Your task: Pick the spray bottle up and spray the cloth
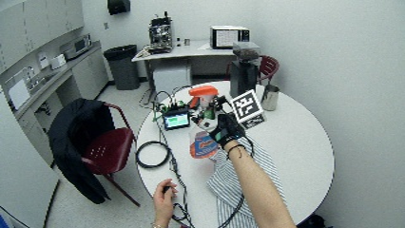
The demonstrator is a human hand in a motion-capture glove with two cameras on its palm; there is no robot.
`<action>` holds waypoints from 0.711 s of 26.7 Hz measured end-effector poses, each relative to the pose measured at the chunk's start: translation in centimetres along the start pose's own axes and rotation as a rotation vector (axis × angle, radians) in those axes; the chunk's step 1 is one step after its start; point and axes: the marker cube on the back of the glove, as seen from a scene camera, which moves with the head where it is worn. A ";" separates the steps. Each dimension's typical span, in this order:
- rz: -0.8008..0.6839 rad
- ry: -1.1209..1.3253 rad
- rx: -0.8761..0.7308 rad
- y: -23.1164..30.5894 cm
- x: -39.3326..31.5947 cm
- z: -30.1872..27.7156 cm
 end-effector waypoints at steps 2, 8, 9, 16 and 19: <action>-0.008 -0.008 -0.051 0.4 1.0 1.1; -0.046 0.017 -0.208 1.3 2.3 3.1; -0.050 0.028 -0.226 1.4 2.3 3.2; -0.046 -0.096 -0.202 3.0 2.8 0.3; -0.072 -0.121 -0.127 3.4 1.5 -3.6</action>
